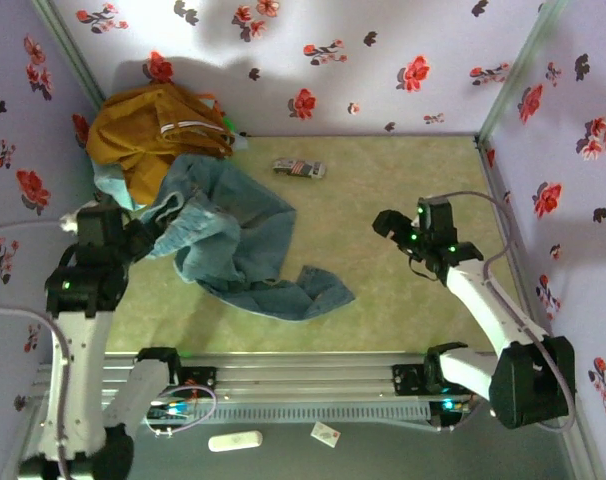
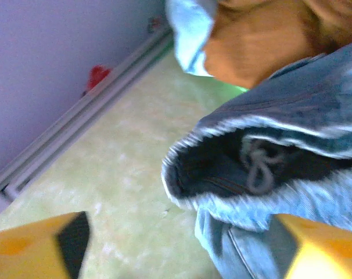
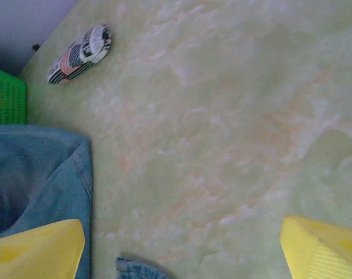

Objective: Fold and stack the trousers

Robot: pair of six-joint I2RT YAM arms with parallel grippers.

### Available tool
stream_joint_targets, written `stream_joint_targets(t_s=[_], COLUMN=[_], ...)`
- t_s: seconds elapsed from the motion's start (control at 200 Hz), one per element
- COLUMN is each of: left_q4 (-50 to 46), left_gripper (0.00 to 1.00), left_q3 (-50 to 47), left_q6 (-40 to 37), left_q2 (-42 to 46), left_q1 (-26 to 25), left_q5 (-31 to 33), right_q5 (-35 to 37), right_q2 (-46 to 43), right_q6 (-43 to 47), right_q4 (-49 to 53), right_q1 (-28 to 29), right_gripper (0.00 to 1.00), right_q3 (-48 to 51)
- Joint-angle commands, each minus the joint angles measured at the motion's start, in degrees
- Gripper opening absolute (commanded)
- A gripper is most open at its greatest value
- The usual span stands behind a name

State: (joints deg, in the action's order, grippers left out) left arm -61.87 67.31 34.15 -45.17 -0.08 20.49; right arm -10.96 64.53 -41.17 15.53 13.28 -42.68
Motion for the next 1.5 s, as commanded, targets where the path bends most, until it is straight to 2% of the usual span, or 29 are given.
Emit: stream_joint_targets(t_s=[0.0,0.07,0.195,0.235,0.365,0.52,0.655,0.76,0.84,0.985,1.055,1.14,1.255,1.295,1.36,1.4,1.5], left_q4=[-6.38,-6.78,-2.26,0.11,8.53,18.27,23.89,23.24,22.66,21.33,20.61,20.38,20.46,20.41,20.06,19.58,18.74], left_gripper=[1.0,1.0,1.0,1.0,1.0,1.0,0.98,0.99,1.0,1.0,1.0,1.0,1.0,1.0,1.0,1.0,1.0], left_q3=[0.57,2.55,1.69,-0.46,-8.5,-15.26,-21.02,-23.62,-25.04,-25.15,-24.62,-24.42,-24.14,-24.0,-23.48,-23.07,-22.42], left_q6=[2.91,2.96,3.91,5.06,7.81,10.69,12.64,13.65,13.57,11.44,10.4,9.64,9.26,9.04,8.75,8.52,8.03], left_q2=[1.31,1.61,-0.61,-1.2,-3.27,-10.19,-11.91,-9.93,-7.36,-4.63,-4.49,-4.39,-4.07,-3.92,-3.67,-3.51,-2.78], left_q1=[4.56,4.65,4.12,2.91,-4.01,-11.05,-11.35,-10.46,-8.9,-7.0,-6.62,-6.18,-5.6,-5.4,-5.05,-4.8,-4.42], left_q5=[-3.08,-5.28,-18.34,-20.43,-19.55,-15.37,-13.0,-9.86,-9.75,-10.76,-10.9,-11.08,-11.53,-11.61,-11.85,-11.96,-12.14], right_q5=[1.12,1.08,0.77,0.33,1.17,1.76,-0.97,-2.6,-2.78,-7.29,-9.19,-10.38,-11.83,-12.15,-11.34,-10.02,-3.19], right_q2=[2.67,4.79,8.88,9.98,13.2,22.68,36.05,44.33,48.59,55.21,56.52,57.4,58.32,58.64,58.95,58.54,53.87], right_q6=[0.96,1.33,1.93,1.55,1.13,1.0,-0.66,-1.28,-0.76,-1.5,-2.13,-2.93,-5.12,-5.83,-5.65,-5.02,-3.34], right_q4=[-0.64,-0.64,-0.48,-1.08,-3.17,-5.73,-8.04,-9.26,-9.04,-9.06,-10.52,-12.07,-14.46,-15.1,-13.75,-12.29,-8.78], right_q1=[3.83,5.58,10.01,11.5,16.8,21.43,25.02,26.74,27.81,27.96,28.17,28.62,29.03,29.13,29.16,28.93,27.78], right_gripper=[0.89,0.89,0.89,0.88,0.88,0.88,0.83,0.76,0.73,0.49,0.41,0.36,0.35,0.29,0.14,0.01,0.0], right_q3=[-3.88,-4.27,-4.75,-4.22,-2.84,-9.48,-19.66,-26.11,-29.62,-34.1,-34.52,-35.08,-36.53,-37.12,-37.97,-37.99,-35.04])
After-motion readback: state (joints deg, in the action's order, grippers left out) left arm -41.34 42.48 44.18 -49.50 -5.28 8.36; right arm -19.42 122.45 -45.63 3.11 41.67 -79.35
